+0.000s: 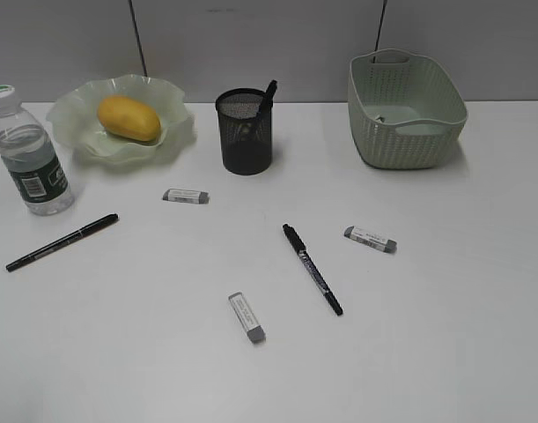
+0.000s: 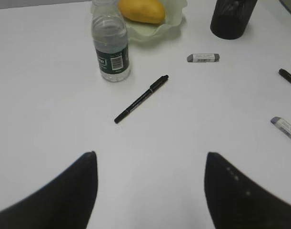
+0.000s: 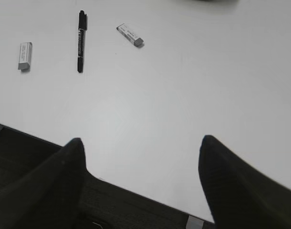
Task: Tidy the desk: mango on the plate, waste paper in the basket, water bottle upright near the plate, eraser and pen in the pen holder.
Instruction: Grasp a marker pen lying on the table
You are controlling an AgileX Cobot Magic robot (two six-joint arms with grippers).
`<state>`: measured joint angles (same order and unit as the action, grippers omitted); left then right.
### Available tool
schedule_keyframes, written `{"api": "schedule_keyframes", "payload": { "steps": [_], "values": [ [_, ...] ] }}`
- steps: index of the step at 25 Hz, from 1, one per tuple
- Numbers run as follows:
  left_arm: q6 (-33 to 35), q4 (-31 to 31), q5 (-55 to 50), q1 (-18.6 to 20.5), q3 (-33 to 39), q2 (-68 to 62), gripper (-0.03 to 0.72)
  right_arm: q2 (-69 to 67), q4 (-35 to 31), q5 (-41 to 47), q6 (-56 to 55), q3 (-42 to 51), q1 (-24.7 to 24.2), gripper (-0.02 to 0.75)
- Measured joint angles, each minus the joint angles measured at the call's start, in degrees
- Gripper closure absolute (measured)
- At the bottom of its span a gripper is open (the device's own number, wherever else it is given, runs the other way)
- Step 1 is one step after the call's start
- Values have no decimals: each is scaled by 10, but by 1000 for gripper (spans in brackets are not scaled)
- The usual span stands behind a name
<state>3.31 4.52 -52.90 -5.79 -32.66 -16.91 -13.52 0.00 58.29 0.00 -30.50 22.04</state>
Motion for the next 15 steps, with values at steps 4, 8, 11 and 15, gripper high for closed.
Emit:
{"api": "schedule_keyframes", "payload": {
  "steps": [4, 8, 11, 15],
  "values": [
    [57, 29, 66, 0, 0, -108, 157, 0, 0, 0, 0, 3, 0, 155],
    [113, 67, 106, 0, -1, -213, 157, 0, 0, 0, 0, 5, 0, 155],
    [147, 88, 107, 0, -22, -295, 157, 0, 0, 0, 0, 5, 0, 155],
    [190, 97, 106, -1, -75, -390, 157, 0, 0, 0, 0, 5, 0, 155]
  ]
}}
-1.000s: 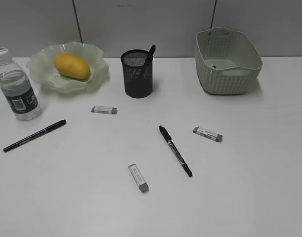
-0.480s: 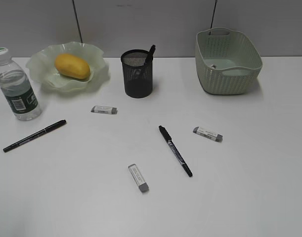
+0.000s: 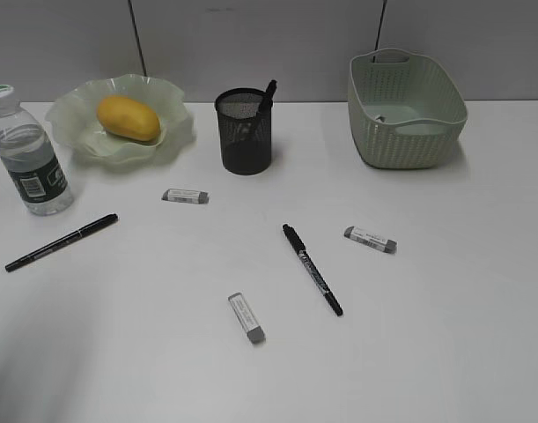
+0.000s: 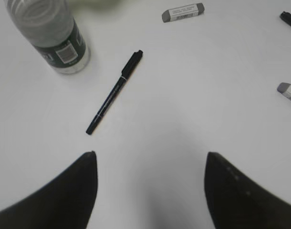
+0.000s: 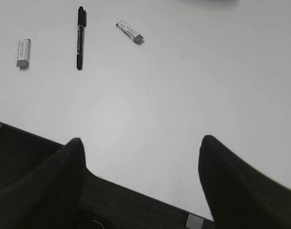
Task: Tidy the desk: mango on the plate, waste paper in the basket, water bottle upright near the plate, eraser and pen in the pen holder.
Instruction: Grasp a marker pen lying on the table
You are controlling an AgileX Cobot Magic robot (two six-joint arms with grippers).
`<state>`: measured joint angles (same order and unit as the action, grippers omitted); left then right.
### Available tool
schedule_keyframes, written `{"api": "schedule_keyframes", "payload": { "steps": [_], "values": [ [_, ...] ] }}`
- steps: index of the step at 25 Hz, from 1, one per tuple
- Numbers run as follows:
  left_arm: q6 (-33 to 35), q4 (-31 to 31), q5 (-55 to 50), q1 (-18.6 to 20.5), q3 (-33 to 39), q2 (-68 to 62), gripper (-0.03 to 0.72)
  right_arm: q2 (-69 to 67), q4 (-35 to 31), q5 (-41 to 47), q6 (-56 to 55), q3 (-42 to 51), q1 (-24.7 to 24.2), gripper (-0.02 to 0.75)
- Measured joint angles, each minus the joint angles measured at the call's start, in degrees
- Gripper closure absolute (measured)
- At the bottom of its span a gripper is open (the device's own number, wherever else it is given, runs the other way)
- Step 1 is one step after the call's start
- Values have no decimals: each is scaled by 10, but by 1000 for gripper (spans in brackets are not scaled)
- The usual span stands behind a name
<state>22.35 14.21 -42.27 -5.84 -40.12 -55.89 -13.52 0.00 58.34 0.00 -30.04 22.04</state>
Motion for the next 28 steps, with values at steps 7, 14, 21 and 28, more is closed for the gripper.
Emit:
{"api": "schedule_keyframes", "payload": {
  "steps": [7, 14, 21, 28],
  "values": [
    [78, 1, -53, -2, -135, -163, 157, 0, 0, 0, 0, 0, 0, 155],
    [117, -17, -113, -53, -280, -327, 157, 1, 0, 0, 0, 0, 0, 155],
    [127, -71, -159, -79, -392, -479, 157, 1, 0, 0, 0, 0, 0, 155],
    [158, -103, -173, -79, -459, -587, 173, 1, 0, 0, 0, 0, 0, 155]
  ]
}}
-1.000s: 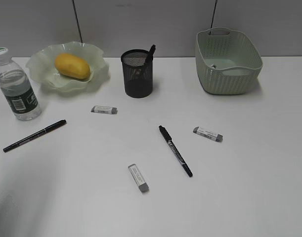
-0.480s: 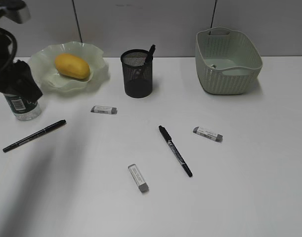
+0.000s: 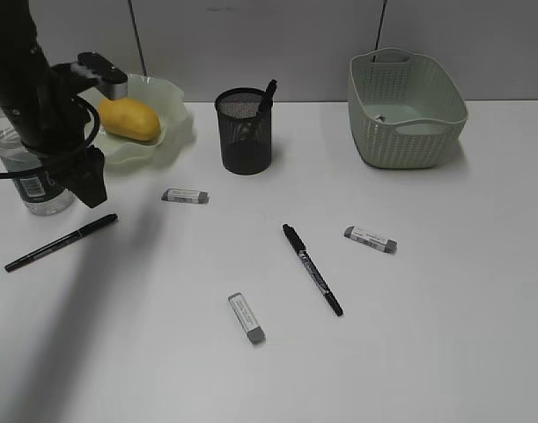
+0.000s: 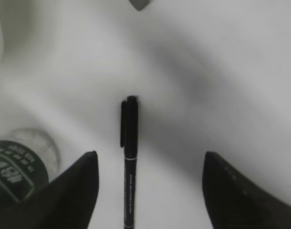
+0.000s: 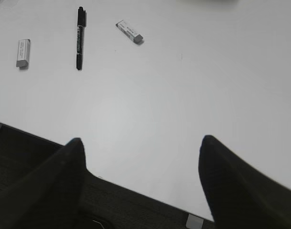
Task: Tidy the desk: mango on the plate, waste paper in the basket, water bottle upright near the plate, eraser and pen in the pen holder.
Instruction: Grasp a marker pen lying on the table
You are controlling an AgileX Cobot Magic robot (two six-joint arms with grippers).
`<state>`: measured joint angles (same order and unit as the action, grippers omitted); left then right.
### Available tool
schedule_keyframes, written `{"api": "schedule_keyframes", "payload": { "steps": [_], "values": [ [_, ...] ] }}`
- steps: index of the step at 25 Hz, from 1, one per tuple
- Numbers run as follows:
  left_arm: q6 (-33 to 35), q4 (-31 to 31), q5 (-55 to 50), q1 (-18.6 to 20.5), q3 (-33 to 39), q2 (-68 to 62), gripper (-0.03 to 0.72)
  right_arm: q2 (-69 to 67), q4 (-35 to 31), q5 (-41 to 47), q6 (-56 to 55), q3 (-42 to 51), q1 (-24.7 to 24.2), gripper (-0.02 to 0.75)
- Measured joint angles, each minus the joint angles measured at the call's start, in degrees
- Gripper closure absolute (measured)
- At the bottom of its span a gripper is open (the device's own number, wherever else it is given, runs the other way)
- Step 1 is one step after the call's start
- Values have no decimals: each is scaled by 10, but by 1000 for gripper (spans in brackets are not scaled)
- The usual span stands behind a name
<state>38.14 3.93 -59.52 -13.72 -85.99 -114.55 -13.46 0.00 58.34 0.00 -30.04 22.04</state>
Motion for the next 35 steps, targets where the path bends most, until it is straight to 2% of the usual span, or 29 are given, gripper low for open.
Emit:
{"api": "schedule_keyframes", "payload": {
  "steps": [10, 25, 28, 33, 35],
  "values": [
    [13, -2, -16, 0, -66, -98, 178, 0, 0, 0, 0, 0, 0, 155],
    [18, -7, -19, 0, -74, -136, 235, 0, 0, 0, 0, 0, 0, 192],
    [18, -8, -19, 0, -76, -137, 279, 0, 0, 1, 0, 0, 0, 193],
    [16, -13, -14, 2, -77, -139, 469, 0, 0, 1, 0, 0, 0, 193],
    [12, -14, -14, 2, -77, -140, 524, 0, 0, 1, 0, 0, 0, 193]
  ]
}}
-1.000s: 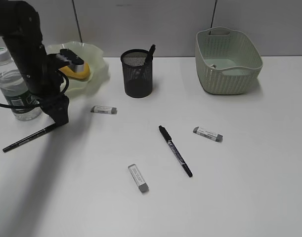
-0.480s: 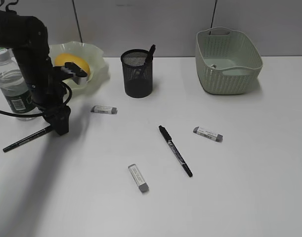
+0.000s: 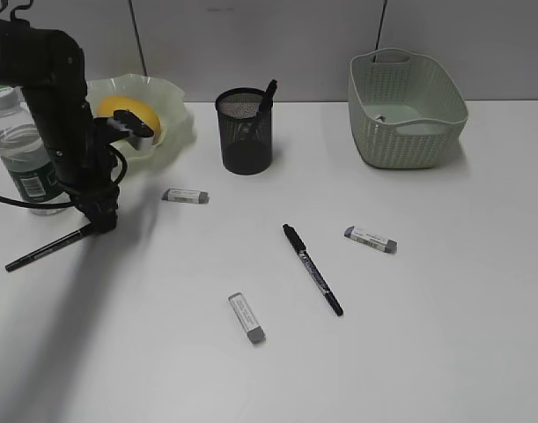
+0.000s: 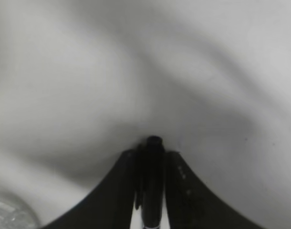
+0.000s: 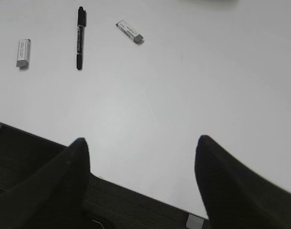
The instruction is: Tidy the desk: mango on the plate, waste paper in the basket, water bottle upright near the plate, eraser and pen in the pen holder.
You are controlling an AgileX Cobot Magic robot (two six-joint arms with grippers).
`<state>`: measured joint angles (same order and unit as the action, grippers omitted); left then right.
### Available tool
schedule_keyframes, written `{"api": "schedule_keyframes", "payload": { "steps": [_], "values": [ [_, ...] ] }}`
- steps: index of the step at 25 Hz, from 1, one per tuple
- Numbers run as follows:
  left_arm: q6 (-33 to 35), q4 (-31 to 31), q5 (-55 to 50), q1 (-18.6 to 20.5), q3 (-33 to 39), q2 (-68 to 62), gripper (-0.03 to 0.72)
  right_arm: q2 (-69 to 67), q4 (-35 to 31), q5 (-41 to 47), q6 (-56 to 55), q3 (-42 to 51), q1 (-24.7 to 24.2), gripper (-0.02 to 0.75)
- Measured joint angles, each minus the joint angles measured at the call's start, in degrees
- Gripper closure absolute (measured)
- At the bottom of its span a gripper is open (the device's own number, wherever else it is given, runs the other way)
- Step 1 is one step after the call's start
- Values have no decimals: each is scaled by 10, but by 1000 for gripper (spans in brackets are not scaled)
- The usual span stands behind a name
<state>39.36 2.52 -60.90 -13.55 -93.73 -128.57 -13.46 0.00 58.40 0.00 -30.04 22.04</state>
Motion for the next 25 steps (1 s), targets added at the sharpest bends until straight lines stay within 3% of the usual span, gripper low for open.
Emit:
{"api": "schedule_keyframes", "payload": {
  "steps": [2, 12, 19, 25],
  "values": [
    [-4, -1, 0, 0, -1, 0, 554, 0, 0, 0, 0, 0, 0, 195],
    [-21, 14, -9, -2, 1, 6, 555, 0, 0, 0, 0, 0, 0, 206],
    [-25, 80, -8, -3, 2, 69, 557, 0, 0, 0, 0, 0, 0, 207],
    [-25, 188, 70, -11, -9, 118, 558, 0, 0, 0, 0, 0, 0, 207]
  ]
}}
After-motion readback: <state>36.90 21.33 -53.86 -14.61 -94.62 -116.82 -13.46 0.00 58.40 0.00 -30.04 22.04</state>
